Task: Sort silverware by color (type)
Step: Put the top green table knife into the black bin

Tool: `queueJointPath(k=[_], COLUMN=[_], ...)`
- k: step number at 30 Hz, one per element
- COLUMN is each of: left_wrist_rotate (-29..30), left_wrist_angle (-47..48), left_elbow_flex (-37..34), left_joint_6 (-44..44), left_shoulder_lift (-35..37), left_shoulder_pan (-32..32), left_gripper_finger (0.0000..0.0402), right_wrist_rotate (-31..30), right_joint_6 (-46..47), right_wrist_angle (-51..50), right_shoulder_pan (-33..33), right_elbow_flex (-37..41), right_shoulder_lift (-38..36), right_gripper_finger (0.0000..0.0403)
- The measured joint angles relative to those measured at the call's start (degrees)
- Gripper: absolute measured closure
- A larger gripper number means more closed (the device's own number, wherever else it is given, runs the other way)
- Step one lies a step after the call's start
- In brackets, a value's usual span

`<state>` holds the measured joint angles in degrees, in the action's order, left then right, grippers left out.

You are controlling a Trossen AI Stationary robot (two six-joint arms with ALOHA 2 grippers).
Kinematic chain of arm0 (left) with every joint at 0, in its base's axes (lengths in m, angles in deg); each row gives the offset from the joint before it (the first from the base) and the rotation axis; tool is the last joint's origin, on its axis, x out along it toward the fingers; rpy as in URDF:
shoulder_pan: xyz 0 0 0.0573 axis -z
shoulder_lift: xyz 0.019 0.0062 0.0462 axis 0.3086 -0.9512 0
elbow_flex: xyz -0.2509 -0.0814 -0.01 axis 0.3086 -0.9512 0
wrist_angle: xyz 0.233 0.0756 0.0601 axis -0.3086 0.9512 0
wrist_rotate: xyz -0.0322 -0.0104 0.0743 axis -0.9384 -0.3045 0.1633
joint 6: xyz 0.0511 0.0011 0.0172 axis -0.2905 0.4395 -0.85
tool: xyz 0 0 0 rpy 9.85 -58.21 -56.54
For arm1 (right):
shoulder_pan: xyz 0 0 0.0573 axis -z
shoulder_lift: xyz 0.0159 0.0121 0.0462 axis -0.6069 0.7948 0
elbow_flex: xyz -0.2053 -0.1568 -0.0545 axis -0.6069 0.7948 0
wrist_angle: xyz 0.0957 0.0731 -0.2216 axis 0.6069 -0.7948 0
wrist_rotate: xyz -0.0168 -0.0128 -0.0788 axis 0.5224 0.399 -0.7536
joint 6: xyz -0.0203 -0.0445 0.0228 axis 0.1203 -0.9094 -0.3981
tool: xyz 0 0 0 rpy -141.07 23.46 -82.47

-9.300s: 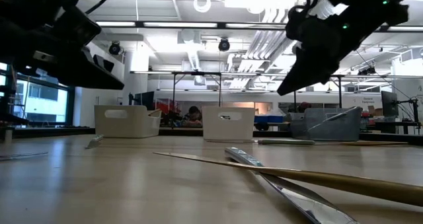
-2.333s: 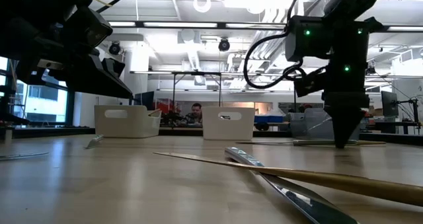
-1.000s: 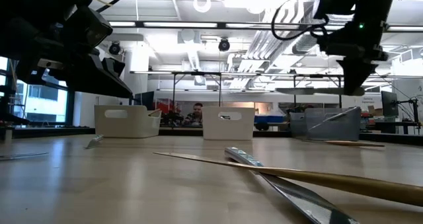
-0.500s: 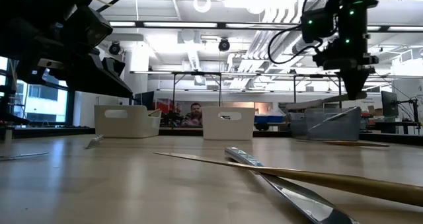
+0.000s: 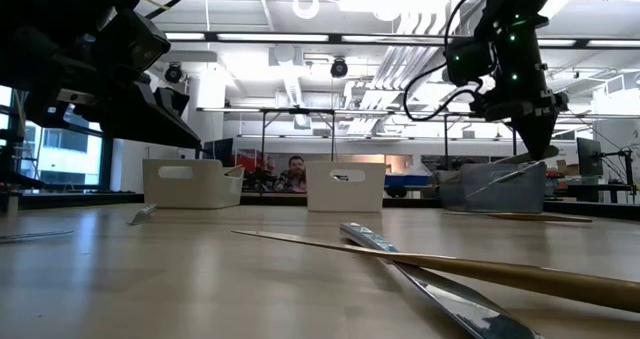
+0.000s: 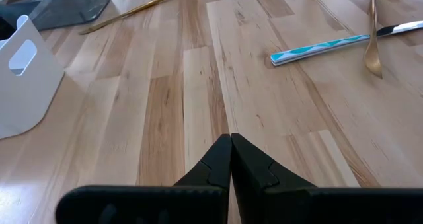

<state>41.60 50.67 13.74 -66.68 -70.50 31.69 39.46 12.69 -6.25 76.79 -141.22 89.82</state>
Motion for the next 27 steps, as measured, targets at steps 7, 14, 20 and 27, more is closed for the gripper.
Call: queueJointPath(k=[7, 14, 20, 27], left_wrist_rotate=[0.0, 0.0, 0.0, 0.0], left_wrist_angle=[0.0, 0.0, 0.03, 0.04], left_elbow_flex=[0.0, 0.0, 0.0, 0.0], left_joint_6=[0.0, 0.02, 0.0, -0.02], left_shoulder_lift=[0.0, 0.0, 0.0, 0.0], left_shoulder_pan=[0.0, 0.0, 0.0, 0.0], left_gripper_finger=[0.0401, 0.0401, 0.0401, 0.0401], right_wrist_rotate=[0.02, 0.0, -0.09, -2.65], right_joint_6=[0.08, 0.14, -1.53, -3.92], right_wrist_angle=[-0.11, 1.05, 3.4, 3.18], right_shoulder_pan=[1.13, 1.97, 1.98, 1.28], right_elbow_flex=[0.0, 0.0, 0.0, -0.23], right_shoulder_lift=[0.02, 0.02, 0.04, -1.08], right_gripper_finger=[0.0402, 0.0383, 0.0337, 0.0321])
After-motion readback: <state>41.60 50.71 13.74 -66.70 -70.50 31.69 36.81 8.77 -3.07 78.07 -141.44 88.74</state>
